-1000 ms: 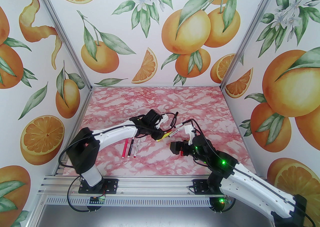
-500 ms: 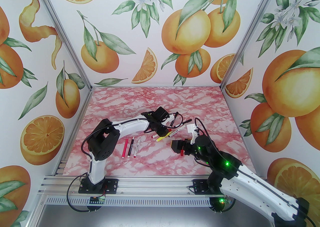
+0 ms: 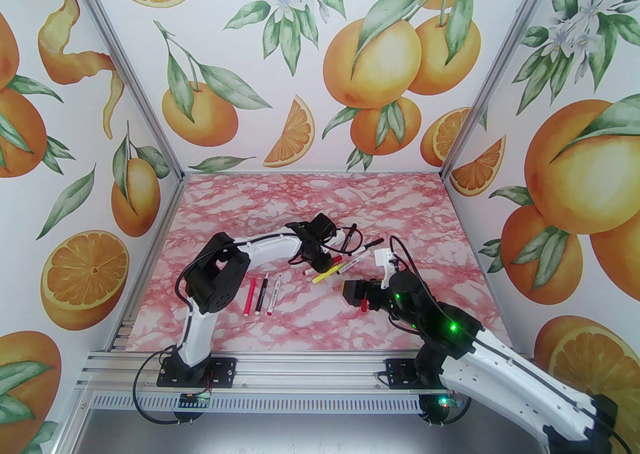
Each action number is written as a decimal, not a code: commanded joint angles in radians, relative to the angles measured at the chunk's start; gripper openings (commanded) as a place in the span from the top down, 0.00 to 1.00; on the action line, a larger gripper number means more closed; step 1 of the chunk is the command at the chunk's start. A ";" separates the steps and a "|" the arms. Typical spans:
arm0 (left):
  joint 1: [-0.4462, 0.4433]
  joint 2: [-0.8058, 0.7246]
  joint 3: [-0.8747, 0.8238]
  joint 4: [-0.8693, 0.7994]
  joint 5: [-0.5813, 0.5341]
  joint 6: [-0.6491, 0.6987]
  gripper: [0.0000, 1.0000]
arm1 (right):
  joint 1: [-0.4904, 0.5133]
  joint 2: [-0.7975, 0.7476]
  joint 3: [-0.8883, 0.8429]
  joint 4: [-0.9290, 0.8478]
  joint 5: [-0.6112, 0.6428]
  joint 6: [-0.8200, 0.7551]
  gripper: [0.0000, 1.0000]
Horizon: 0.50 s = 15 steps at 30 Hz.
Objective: Open the pen caps
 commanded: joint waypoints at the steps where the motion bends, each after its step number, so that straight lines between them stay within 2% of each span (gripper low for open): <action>1: 0.005 0.020 0.039 -0.033 -0.009 0.025 0.66 | 0.007 -0.004 -0.010 -0.008 0.029 0.017 0.01; 8: 0.005 0.033 0.047 -0.078 -0.059 0.045 0.69 | 0.007 0.008 -0.020 0.000 0.032 0.023 0.00; 15: 0.005 0.017 0.036 -0.120 -0.095 0.058 0.77 | 0.008 0.023 -0.036 0.028 0.026 0.032 0.01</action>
